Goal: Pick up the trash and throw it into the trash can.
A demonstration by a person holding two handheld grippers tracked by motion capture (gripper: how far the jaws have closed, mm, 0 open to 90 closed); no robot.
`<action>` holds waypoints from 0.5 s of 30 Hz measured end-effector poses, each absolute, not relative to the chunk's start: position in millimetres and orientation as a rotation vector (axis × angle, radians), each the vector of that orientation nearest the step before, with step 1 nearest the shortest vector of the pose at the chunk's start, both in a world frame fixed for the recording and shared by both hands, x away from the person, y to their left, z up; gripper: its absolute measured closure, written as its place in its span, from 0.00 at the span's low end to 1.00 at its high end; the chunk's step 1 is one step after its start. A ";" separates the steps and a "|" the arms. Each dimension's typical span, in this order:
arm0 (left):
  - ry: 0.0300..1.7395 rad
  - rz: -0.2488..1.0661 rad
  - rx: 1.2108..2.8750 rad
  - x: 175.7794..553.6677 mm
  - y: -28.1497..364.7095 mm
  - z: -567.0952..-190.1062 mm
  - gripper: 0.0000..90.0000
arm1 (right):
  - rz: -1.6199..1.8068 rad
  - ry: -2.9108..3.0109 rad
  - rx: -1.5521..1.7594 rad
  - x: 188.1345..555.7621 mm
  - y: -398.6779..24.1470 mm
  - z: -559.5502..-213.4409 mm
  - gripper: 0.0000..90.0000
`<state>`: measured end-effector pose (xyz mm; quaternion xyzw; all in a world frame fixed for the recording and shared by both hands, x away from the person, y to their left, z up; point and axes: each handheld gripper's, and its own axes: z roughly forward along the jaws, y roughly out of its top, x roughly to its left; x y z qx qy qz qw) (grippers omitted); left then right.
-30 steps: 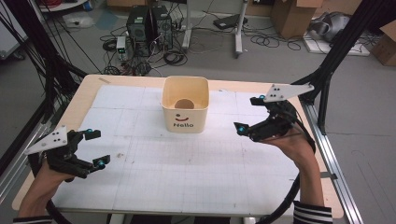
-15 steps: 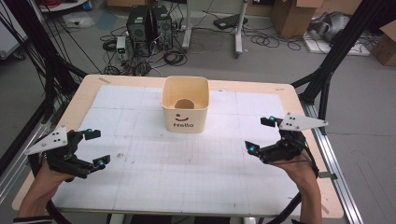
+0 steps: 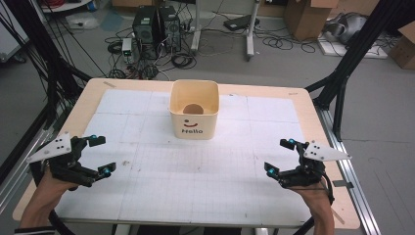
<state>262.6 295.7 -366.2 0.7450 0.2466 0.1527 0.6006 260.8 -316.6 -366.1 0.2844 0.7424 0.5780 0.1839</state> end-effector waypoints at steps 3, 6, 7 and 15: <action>0.570 0.354 1.727 262.7 295.3 -366.2 0.02 | 1.626 2.079 0.802 259.4 -320.1 -367.3 0.00; 0.567 0.357 1.727 262.5 295.7 -365.6 0.02 | 1.639 2.065 0.792 257.8 -321.7 -366.6 0.00; 0.567 0.355 1.724 262.3 295.7 -365.5 0.02 | 1.641 2.068 0.796 257.6 -321.6 -366.6 0.00; 0.564 0.357 1.728 262.3 295.4 -365.1 0.02 | 1.638 2.085 0.785 259.0 -319.5 -366.5 0.00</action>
